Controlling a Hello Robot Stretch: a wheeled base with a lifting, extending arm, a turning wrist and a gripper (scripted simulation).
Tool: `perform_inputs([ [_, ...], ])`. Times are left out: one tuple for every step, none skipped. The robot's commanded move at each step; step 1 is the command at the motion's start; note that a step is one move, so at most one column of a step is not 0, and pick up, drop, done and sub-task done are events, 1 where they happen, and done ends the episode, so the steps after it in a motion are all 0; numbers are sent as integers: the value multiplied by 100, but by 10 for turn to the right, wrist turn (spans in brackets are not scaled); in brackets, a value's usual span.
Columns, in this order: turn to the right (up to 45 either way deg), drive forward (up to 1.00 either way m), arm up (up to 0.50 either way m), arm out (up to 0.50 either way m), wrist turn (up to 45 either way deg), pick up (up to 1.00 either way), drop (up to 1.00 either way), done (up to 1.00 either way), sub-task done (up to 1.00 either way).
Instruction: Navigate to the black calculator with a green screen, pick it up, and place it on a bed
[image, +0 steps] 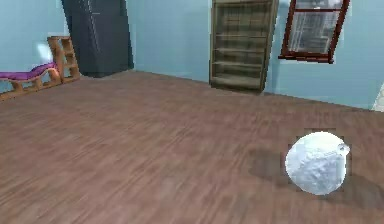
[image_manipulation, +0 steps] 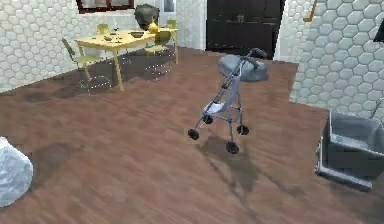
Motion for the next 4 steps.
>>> perform_inputs([
  [450,0,0,0,0,0,0,0,0],
  [330,0,0,0,0,0,0,0,0],
  [0,100,0,0,0,0,0,0,0],
  [0,80,0,0,0,0,0,0,0],
])
